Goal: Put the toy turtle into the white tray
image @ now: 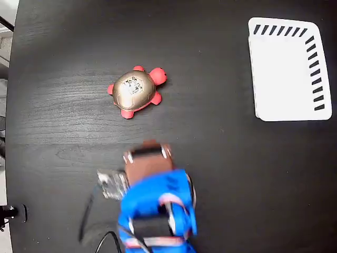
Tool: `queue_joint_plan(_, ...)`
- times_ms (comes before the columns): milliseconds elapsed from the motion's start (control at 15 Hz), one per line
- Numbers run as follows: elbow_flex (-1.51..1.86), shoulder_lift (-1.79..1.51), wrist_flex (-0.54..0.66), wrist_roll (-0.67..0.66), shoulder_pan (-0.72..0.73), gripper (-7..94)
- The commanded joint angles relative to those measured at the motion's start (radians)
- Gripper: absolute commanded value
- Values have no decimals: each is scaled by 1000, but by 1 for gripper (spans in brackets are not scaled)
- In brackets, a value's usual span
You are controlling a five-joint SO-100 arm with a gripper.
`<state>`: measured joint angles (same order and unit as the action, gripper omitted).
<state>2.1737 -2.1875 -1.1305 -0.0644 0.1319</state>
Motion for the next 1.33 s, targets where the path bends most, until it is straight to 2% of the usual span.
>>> queue_joint_plan(0, -262, 219, -25, -25, 34, 0)
queue_joint_plan(400, -709, 683, -109, -133, 37, 1)
queue_joint_plan(467, -770, 730, -135, -160, 35, 13)
queue_joint_plan(867, -920, 844, -276, -272, 31, 58)
queue_joint_plan(1000, -934, 848, -301, -281, 26, 59)
queue_joint_plan(1067, -943, 867, -310, -299, 26, 64)
queue_joint_plan(1267, -968, 965, -307, -318, 23, 64)
